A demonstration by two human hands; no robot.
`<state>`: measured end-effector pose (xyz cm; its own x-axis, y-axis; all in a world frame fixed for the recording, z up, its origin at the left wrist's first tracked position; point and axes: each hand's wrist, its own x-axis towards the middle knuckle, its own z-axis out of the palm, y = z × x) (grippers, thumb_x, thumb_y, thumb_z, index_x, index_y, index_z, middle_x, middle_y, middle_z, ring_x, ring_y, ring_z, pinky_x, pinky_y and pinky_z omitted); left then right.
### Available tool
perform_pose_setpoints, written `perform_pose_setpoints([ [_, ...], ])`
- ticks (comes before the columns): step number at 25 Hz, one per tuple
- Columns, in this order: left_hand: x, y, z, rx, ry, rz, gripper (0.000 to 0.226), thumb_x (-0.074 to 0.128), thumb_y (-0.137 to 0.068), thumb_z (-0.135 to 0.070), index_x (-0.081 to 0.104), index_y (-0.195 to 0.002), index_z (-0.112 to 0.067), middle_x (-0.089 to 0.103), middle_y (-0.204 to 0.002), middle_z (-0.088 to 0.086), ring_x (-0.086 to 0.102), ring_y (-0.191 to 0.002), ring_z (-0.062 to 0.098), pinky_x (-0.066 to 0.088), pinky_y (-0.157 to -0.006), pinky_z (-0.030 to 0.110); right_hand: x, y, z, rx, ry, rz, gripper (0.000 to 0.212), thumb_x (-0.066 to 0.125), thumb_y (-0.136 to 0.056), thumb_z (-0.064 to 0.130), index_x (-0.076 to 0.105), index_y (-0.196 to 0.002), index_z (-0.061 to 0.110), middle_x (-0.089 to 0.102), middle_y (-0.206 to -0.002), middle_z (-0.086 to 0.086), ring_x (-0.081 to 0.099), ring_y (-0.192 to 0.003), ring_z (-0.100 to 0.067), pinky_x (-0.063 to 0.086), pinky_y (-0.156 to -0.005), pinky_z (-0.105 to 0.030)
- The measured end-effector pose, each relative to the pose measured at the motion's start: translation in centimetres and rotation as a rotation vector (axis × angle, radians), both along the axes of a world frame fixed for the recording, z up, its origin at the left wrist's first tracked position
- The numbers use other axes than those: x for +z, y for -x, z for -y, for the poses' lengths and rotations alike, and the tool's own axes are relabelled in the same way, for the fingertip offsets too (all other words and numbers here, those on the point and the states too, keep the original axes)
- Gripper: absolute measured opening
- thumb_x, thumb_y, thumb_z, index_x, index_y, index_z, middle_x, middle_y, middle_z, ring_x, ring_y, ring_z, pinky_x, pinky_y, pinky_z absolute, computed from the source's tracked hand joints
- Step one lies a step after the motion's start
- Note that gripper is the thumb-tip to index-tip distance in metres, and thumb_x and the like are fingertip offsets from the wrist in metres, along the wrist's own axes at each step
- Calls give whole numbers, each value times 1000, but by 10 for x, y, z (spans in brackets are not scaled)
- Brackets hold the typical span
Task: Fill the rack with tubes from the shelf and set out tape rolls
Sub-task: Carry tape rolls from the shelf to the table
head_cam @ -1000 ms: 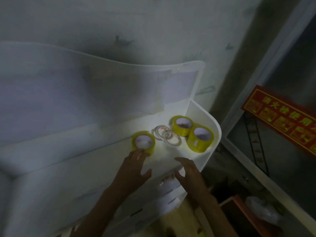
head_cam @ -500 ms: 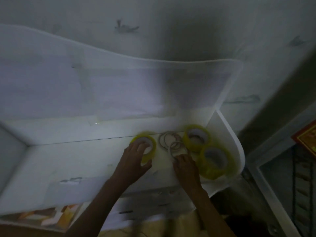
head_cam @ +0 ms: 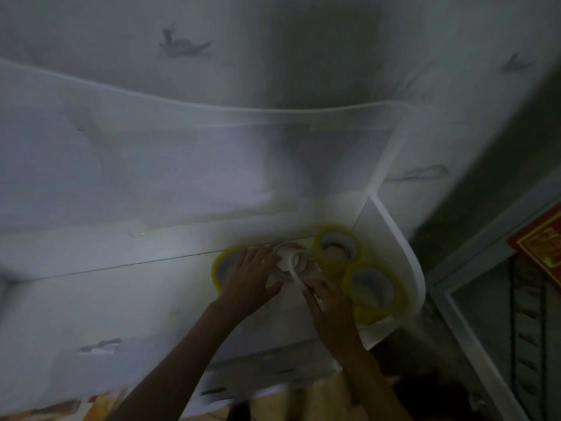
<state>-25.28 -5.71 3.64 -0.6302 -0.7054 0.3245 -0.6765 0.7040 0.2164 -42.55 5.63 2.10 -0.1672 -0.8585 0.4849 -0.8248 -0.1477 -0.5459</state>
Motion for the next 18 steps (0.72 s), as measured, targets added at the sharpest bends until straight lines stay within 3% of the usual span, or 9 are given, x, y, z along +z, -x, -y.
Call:
perform_pose_setpoints([
  [3, -10, 11, 13, -60, -39, 86, 57, 73, -65, -43, 55, -114, -21, 59, -123, 10, 54, -109, 32, 41, -99, 49, 4, 1, 1, -17, 60, -19, 28, 48, -99, 28, 67, -104, 9, 65, -102, -8, 60, -98, -24, 49, -84, -33],
  [5, -19, 15, 20, -65, -58, 147, 56, 74, -69, -44, 58, -117, -21, 57, -128, 8, 52, -113, 32, 34, -104, 52, 6, 1, 6, -43, 57, -44, 29, 49, -98, 28, 68, -107, 8, 66, -105, -9, 61, -100, -27, 50, -83, -36],
  [7, -26, 16, 24, -55, -52, 220, 46, 63, -74, -47, 65, -113, -21, 56, -131, 9, 54, -114, 31, 23, -105, 49, 5, 0, 12, -58, 33, -35, 29, 50, -99, 30, 68, -110, 9, 67, -107, -9, 61, -102, -27, 50, -85, -36],
  [9, -27, 16, 25, -34, -63, 279, 40, 54, -75, -48, 71, -102, -23, 58, -129, 11, 59, -111, 31, 28, -106, 49, 8, 0, 15, -35, 10, -43, 31, 48, -100, 30, 68, -109, 9, 67, -104, -9, 60, -100, -26, 49, -85, -34],
  [13, -20, 15, 22, -61, -82, 204, 30, 84, -61, -38, 69, -80, -22, 62, -122, 14, 64, -105, 32, 41, -98, 58, 19, 5, 16, -24, -69, -42, 40, 46, -100, 40, 67, -114, 9, 63, -111, -1, 56, -105, -18, 44, -93, -25],
  [15, -14, 13, 19, -80, -86, 133, 32, 89, -57, -34, 66, -74, -19, 65, -116, 17, 65, -101, 33, 44, -93, 59, 22, 7, 14, -33, -105, -19, 44, 44, -98, 43, 66, -117, 10, 59, -115, 2, 53, -109, -15, 39, -99, -22],
  [18, -9, 9, 14, -89, -83, 6, 30, 88, -59, -34, 67, -73, -17, 67, -108, 15, 66, -92, 32, 51, -87, 49, 23, 11, 11, 63, -121, -11, 34, 44, -103, 32, 65, -118, 11, 65, -113, -7, 56, -108, -21, 42, -97, -27],
])
